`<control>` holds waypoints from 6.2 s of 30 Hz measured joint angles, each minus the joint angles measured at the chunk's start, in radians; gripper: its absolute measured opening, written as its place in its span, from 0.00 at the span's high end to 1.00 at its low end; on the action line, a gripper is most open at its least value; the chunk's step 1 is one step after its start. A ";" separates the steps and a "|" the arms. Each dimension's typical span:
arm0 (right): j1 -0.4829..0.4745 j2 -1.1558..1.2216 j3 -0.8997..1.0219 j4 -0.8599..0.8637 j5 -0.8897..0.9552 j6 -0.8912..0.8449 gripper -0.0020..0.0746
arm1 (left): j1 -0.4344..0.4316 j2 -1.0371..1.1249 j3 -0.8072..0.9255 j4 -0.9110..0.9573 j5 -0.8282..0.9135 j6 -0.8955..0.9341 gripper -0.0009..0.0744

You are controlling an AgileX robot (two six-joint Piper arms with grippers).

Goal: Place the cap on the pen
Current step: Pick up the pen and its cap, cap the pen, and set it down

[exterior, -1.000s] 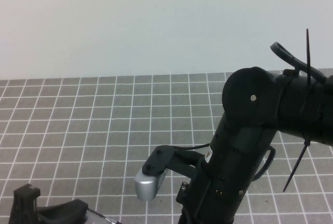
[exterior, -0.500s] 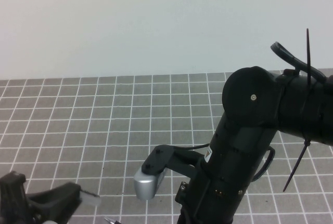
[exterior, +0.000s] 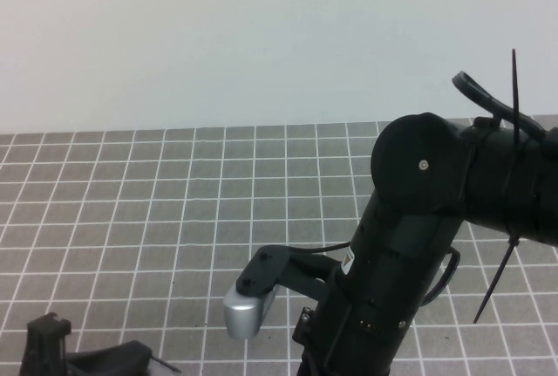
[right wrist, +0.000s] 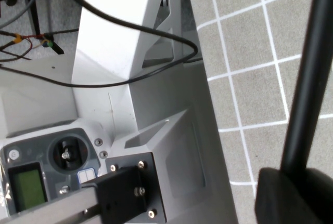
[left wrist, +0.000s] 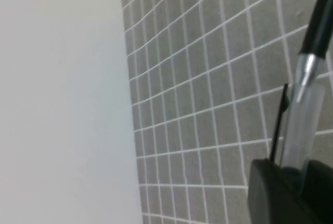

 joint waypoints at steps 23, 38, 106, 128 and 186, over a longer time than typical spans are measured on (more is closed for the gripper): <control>0.000 0.000 0.000 0.015 0.000 -0.085 0.98 | -0.092 -0.022 0.000 -0.175 0.063 0.173 0.99; 0.000 0.002 0.000 0.074 -0.030 -0.149 0.98 | -0.142 -0.021 0.000 -0.177 0.123 0.201 0.99; -0.293 0.265 0.000 -0.297 -0.492 0.714 0.50 | -0.160 0.012 -0.049 -1.075 -0.536 -0.176 0.99; -0.291 -0.295 0.003 -0.492 -0.371 0.636 0.97 | -0.160 0.012 -0.049 -1.079 -0.536 -0.163 0.99; -0.291 -1.423 0.948 -0.726 -0.640 0.742 0.98 | -0.098 0.008 -0.049 -1.088 -0.399 -0.154 0.99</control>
